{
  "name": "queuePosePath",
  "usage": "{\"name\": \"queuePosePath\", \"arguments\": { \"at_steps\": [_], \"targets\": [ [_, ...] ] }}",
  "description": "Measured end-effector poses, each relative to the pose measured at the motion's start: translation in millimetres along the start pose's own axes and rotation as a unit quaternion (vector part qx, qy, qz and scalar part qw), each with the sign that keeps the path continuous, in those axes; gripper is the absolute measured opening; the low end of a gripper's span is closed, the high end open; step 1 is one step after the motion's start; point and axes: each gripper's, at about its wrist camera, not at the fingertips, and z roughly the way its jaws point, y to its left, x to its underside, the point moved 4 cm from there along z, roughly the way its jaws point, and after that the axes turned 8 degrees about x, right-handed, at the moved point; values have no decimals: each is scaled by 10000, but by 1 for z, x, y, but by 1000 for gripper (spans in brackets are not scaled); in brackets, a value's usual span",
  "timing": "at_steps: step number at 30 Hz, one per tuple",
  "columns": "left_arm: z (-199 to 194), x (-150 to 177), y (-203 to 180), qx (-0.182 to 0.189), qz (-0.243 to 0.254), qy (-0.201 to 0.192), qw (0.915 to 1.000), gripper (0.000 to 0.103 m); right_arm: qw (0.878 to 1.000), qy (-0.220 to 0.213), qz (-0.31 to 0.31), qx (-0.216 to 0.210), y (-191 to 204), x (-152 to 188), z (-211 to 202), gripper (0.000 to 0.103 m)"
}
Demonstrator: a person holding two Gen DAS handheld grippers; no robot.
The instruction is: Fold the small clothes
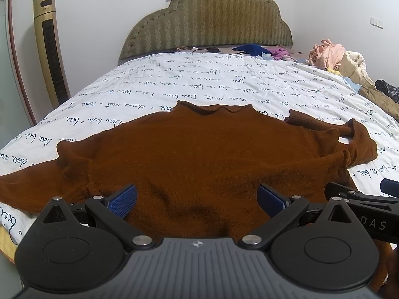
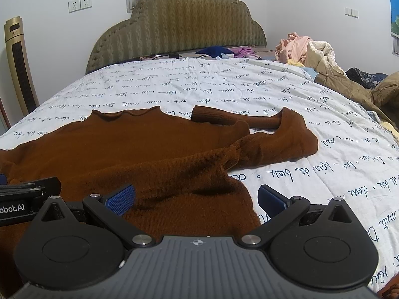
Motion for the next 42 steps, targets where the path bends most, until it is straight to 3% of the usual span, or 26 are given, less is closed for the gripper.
{"name": "queuePosePath", "arguments": {
  "at_steps": [21, 34, 42],
  "targets": [
    [1, -2, 4, -70, -12, 26, 10000, 103, 10000, 13, -4, -22, -5, -2, 3, 103],
    [13, -2, 1, -110, 55, 148, 9998, 103, 9989, 11, 419, 186, -55, -22, 16, 103],
    [13, -4, 4, -143, 14, 154, 9998, 103, 9986, 23, 484, 213, -60, -21, 17, 103]
  ]
}}
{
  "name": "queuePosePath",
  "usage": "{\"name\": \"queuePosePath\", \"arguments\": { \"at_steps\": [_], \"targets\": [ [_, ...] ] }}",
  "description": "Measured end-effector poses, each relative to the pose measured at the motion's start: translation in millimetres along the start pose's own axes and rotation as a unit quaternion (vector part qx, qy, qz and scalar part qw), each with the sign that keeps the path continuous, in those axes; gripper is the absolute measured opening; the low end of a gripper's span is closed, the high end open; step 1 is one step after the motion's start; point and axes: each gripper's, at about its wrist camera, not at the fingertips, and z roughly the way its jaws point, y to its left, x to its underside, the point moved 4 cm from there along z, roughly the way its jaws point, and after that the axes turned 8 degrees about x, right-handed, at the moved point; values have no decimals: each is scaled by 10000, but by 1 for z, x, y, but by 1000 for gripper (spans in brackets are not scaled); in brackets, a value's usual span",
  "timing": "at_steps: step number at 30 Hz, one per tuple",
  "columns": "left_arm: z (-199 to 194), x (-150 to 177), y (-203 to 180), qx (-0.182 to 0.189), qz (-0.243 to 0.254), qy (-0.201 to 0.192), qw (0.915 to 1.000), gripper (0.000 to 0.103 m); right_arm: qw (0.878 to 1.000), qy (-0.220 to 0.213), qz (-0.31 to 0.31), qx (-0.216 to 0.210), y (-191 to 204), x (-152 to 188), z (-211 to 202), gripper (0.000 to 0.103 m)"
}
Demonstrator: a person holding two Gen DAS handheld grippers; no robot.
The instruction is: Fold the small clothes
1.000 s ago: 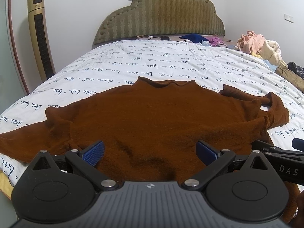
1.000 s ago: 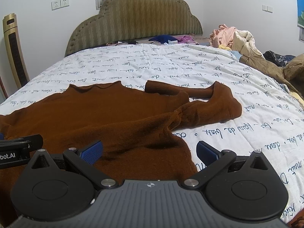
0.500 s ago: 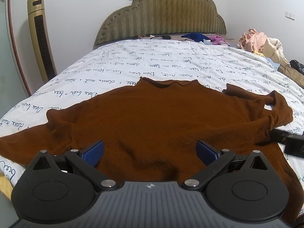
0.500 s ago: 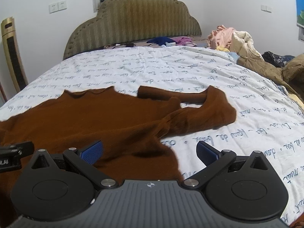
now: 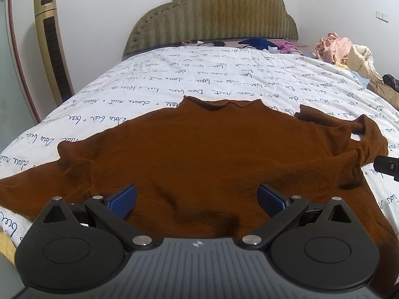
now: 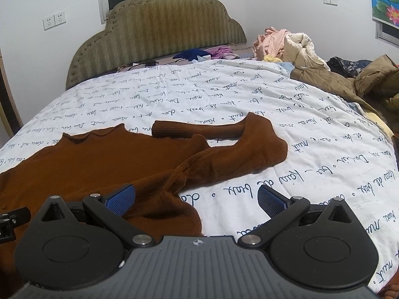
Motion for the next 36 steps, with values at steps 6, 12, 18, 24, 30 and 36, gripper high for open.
{"name": "queuePosePath", "arguments": {
  "at_steps": [6, 12, 18, 24, 30, 36],
  "targets": [
    [1, 0, 1, -43, -23, -3, 10000, 103, 10000, 33, -54, -26, 5, 1, 0, 103],
    [0, -1, 2, -72, -21, -8, 10000, 103, 9999, 50, -115, -81, 13, 2, -1, 103],
    [0, -1, 3, -86, -34, -9, 10000, 103, 9997, 59, -201, -112, 22, 3, -2, 103],
    [0, -1, 5, -90, -64, -23, 9999, 103, 9997, 46, -233, -93, 23, 3, -2, 103],
    [0, -5, 7, -52, 3, -29, 10000, 103, 9993, 46, -357, -139, 20, -2, -2, 102],
    [6, -36, 4, -102, 61, -155, 9998, 103, 9998, -46, 76, -170, -22, -59, 8, 103]
  ]
}}
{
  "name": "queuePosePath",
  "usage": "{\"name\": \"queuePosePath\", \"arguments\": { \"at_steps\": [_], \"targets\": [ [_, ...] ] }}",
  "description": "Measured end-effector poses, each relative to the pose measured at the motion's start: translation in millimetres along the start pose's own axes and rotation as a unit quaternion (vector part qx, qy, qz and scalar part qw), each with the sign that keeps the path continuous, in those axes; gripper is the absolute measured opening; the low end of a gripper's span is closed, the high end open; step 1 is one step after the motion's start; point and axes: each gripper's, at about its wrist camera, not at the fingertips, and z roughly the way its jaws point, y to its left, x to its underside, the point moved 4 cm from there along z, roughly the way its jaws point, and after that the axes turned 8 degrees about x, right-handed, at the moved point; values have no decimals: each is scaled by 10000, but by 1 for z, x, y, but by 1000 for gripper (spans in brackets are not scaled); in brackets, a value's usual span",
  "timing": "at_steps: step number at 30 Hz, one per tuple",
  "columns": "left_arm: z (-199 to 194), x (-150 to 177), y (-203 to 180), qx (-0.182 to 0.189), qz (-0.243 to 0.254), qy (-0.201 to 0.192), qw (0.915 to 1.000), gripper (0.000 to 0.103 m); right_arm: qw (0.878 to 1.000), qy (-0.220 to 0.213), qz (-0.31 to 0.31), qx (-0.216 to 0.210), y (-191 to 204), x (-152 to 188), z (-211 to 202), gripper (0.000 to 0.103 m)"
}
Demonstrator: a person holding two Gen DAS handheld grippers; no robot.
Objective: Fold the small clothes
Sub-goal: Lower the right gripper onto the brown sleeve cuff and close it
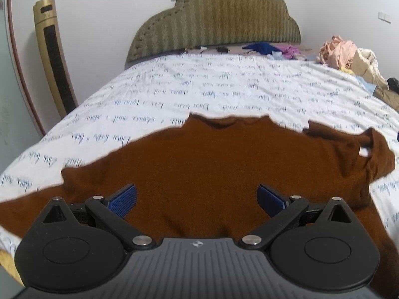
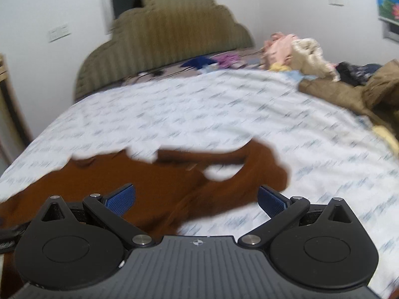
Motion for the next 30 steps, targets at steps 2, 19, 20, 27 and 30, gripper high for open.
{"name": "queuePosePath", "arguments": {
  "at_steps": [2, 19, 20, 27, 30],
  "targets": [
    [1, -4, 2, -148, 25, -122, 9998, 103, 9998, 69, -97, 145, -14, -22, 24, 102],
    [83, -60, -59, 468, 155, 459, 9977, 103, 9940, 945, -175, 523, -82, -44, 177, 82],
    [92, -64, -73, 559, 151, 541, 9969, 103, 9939, 986, -169, 473, -83, -43, 180, 78],
    [148, -82, -139, 836, 410, 916, 9914, 103, 9908, 1352, -86, 1, -82, -35, 203, 33],
    [150, -78, -146, 623, 470, 977, 9922, 103, 9908, 1352, -113, -36, -80, -35, 208, 27]
  ]
}}
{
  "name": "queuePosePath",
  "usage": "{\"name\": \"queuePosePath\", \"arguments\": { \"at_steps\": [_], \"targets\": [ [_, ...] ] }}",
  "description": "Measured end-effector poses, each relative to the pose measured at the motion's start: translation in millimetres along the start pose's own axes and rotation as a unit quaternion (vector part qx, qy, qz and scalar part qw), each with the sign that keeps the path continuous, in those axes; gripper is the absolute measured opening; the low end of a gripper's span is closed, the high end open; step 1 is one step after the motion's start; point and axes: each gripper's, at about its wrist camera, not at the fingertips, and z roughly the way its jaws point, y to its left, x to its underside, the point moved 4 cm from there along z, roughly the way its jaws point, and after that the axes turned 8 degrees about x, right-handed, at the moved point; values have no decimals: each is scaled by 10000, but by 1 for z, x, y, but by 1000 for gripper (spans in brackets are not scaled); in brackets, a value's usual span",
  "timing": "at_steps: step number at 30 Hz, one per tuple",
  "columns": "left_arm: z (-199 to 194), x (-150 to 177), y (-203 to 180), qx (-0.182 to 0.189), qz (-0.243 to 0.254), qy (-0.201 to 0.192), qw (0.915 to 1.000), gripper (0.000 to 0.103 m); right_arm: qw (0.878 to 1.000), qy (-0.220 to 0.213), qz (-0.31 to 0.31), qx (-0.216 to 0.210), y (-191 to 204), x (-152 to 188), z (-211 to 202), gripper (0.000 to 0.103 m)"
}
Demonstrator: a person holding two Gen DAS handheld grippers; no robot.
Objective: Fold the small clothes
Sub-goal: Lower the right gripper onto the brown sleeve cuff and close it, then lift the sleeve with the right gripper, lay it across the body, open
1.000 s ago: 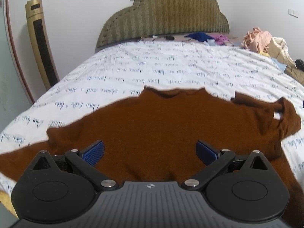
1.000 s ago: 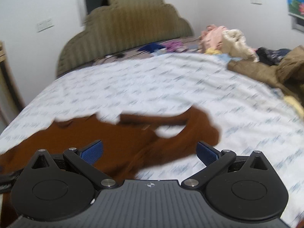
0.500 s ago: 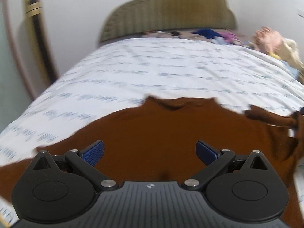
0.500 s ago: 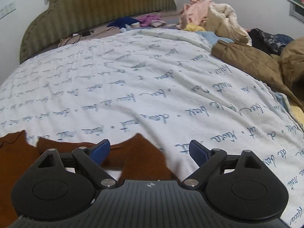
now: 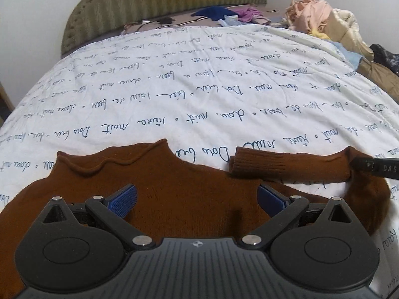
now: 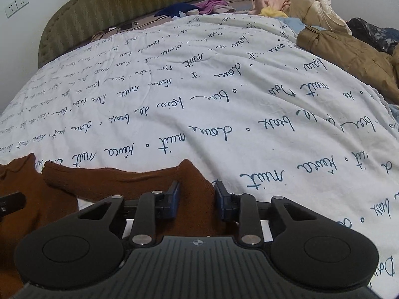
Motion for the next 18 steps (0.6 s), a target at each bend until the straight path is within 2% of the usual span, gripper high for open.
{"name": "queuePosePath", "arguments": {
  "at_steps": [4, 7, 12, 18],
  "targets": [
    [-21, 13, 3, -164, 86, -227, 9996, 103, 9999, 7, 4, -172, -3, -4, 3, 17],
    [-38, 22, 10, -271, 42, -374, 9989, 103, 9997, -35, -24, -251, -4, -5, 2, 14],
    [-39, 28, 18, -170, -42, -202, 9996, 103, 9985, -255, 98, -481, -5, -7, -11, 13],
    [-51, 46, 34, -369, 36, -111, 9993, 103, 9901, -867, -82, -1104, 14, -14, -61, 13]
  ]
}}
